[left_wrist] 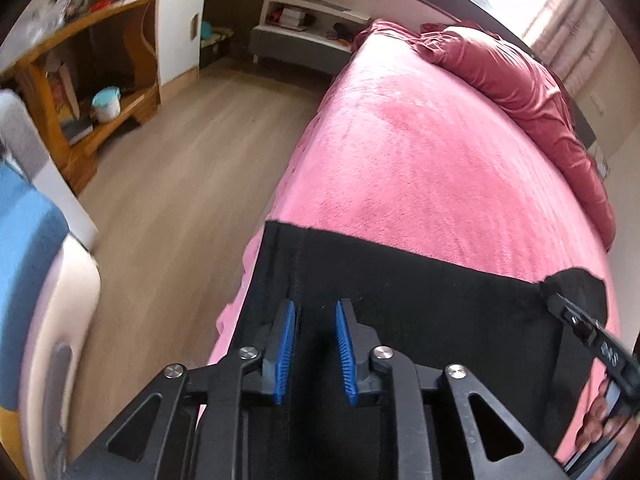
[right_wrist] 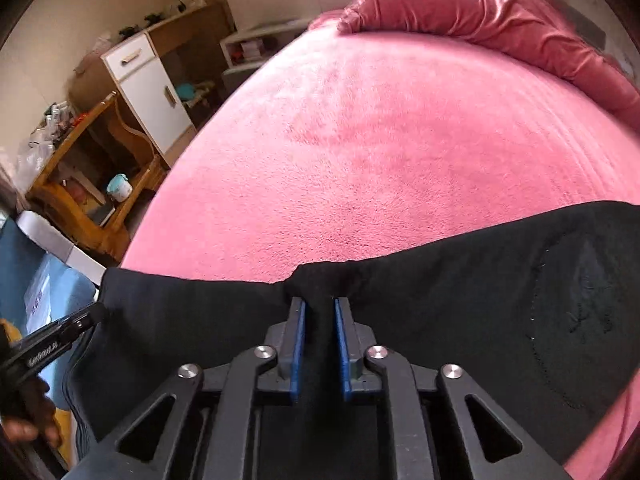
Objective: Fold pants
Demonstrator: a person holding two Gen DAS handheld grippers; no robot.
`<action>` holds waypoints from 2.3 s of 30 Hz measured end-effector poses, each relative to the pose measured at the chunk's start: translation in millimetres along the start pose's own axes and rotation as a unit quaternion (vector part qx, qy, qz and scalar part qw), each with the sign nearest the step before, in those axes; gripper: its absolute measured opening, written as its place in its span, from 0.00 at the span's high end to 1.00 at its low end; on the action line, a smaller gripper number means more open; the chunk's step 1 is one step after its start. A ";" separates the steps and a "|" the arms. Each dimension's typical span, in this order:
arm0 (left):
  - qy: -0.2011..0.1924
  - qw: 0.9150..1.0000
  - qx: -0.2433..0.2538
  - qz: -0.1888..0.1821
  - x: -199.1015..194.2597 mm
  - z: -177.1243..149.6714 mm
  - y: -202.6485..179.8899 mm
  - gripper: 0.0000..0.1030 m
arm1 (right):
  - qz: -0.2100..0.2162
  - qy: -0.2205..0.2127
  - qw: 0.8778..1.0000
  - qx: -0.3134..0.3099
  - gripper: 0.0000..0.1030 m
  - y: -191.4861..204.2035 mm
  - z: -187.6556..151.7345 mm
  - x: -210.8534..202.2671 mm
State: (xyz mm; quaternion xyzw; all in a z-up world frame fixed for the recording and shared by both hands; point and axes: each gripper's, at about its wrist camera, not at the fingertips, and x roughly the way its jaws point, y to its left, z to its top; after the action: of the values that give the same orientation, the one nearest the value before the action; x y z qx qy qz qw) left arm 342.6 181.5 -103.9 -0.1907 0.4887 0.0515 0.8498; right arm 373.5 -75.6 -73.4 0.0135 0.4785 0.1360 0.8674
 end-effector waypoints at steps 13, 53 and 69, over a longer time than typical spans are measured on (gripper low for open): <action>0.018 0.997 -0.072 -0.035 -23.1 -1.4 8.3 0.65 | 0.021 -0.044 0.998 -0.051 1.00 8.7 -99.8 -83.3; -0.089 0.984 0.085 -0.127 -147.2 -73.3 -6.1 0.92 | 0.038 -0.095 0.994 0.024 0.89 -14.0 -116.0 -137.9; 0.010 0.985 0.088 -0.147 -150.7 -204.8 0.9 0.92 | 0.058 -0.006 0.996 0.073 0.98 -35.6 -224.5 -157.7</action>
State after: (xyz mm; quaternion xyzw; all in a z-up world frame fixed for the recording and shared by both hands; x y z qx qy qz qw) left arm 98.3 120.6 -68.2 -0.1857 0.4664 -0.1188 0.8567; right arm 114.6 -173.1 -70.1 0.1052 0.4806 0.1506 0.8575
